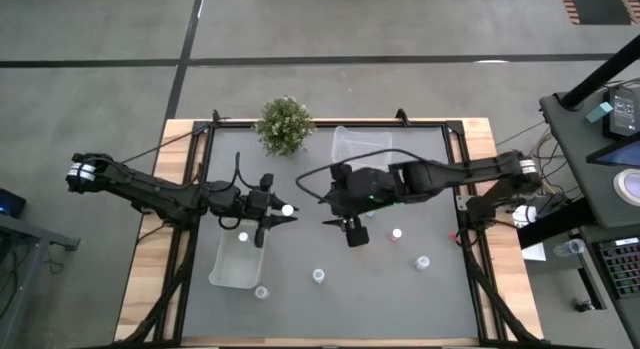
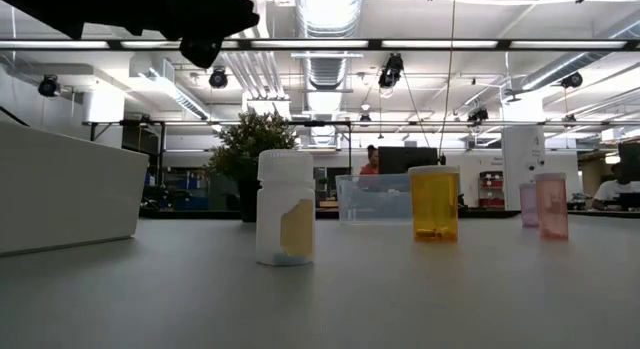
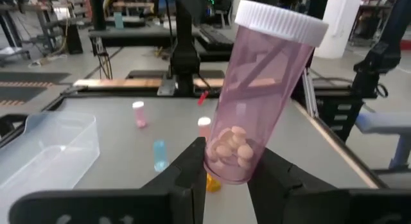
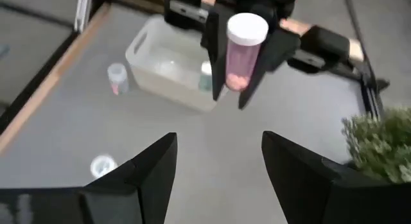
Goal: Pick and place medicine bottles into bin by pill shape (circle, oval)
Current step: Put the top left pink tablet bottle into the gray bin
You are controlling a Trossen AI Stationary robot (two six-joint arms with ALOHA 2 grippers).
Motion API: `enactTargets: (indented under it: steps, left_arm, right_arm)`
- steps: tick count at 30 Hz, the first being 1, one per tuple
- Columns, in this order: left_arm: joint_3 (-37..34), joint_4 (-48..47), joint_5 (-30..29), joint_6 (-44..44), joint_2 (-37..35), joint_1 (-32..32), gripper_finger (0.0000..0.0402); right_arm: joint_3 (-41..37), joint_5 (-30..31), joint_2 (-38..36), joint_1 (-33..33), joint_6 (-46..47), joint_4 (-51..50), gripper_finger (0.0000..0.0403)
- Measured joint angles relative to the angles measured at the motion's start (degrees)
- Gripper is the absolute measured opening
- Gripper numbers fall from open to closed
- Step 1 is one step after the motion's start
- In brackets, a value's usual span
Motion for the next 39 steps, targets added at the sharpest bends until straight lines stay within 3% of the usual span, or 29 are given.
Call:
enactTargets:
  steps: [8, 13, 18, 24, 33, 39]
  left_arm:
    - [0.5, 4.0, 0.0, 0.3, 3.5, 0.0, 0.0068]
    - [0.6, 7.6, 0.0, 0.5, 5.6, 0.0, 0.0068]
    - [0.6, 8.9, 0.0, 0.3, 7.5, 0.0, 0.0068]
    - [0.6, 9.9, -4.3, 0.4, 9.5, 0.3, 0.0068]
    - [0.6, 12.8, -4.6, 1.4, 10.8, 0.5, 0.0068]
    - [0.6, 12.5, -4.5, 1.5, 10.7, 0.5, 0.0068]
  right_arm:
    - [-21.9, 0.2, -3.9, -0.1, 0.0, 34.2, 0.0221]
    - [-29.2, 1.7, -3.2, -0.4, 0.0, 51.2, 0.0221]
    - [-33.0, 2.0, -1.8, -1.1, 2.3, 61.6, 0.0221]
    - [-32.3, 1.6, 1.1, -1.3, 3.0, 63.2, 0.0221]
    - [-28.5, 1.5, 5.7, -1.3, 2.5, 62.3, 0.0218]
    - [-28.4, 1.7, 5.6, -1.3, 2.5, 62.8, 0.0171]
